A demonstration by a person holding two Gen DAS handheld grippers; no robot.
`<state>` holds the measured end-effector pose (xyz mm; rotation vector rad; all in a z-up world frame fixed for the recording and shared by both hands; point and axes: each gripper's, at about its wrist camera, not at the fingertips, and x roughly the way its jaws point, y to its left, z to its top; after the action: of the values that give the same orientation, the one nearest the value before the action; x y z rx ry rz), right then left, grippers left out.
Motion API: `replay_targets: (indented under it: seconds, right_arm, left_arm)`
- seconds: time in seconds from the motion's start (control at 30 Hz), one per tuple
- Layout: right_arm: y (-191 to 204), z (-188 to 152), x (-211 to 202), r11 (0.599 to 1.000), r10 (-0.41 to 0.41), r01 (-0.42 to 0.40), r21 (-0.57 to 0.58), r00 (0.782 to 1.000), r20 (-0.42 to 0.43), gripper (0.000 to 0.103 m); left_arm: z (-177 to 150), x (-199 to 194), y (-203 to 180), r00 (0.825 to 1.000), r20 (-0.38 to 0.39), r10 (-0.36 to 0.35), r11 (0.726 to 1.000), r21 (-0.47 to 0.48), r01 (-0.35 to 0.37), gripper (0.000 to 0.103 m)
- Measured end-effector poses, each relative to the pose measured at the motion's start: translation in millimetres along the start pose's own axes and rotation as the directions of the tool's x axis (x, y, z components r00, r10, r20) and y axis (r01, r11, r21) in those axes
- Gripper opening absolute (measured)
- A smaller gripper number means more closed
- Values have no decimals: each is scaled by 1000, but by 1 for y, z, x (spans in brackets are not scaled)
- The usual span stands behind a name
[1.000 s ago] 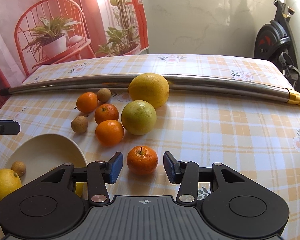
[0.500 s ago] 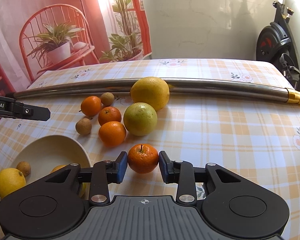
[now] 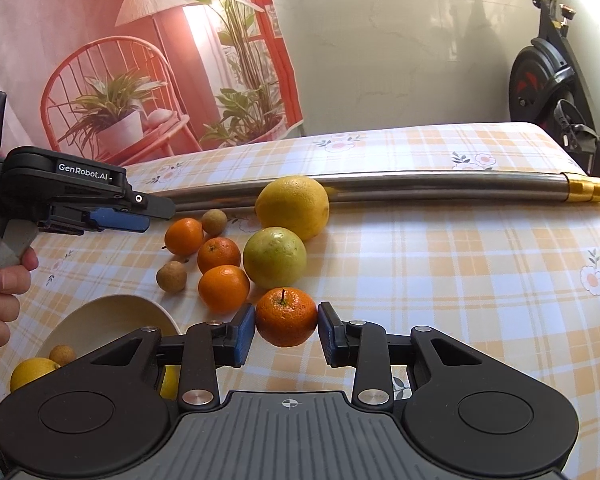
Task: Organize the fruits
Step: 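Grasp an orange mandarin with the right gripper while the left grasps another mandarin, then carry both mandarins over the white plate with both grippers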
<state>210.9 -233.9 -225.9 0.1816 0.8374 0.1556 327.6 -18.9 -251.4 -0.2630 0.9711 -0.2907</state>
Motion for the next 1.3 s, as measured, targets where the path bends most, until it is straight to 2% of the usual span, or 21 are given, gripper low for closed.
replay_targets:
  seconds: [0.2,0.47,0.63,0.8,1.1,1.3]
  right_arm:
    - [-4,-3,2,1000,0,1,16,1000,-6,31]
    - [-4,-3,5,1000,1,-1,28,1000,-7,31]
    - [-4,-3,5,999,2,-2,32,1000,-6,31]
    - [-3,-4,4,999,4,-3,38,1000,-6,31]
    - [1,-5,-4,999,21,-22,48,1000,7,31]
    - [14,-8,-16,999,41,-41,33,999,13,31]
  left_arm:
    - [2,17,12,999,-36,-6,997,-71,4,45]
    - [-2,25,12,999,-48,-10,999,-46,8,48]
    - [-3,30,7,998,-61,-15,1000,-22,14,41]
    - [-6,26,6,998,-56,-13,1000,6,13,41]
    - [-14,-18,-4,999,-20,-32,991,126,34,41]
    - [-32,-54,-6,998,-34,-54,975,213,60,41]
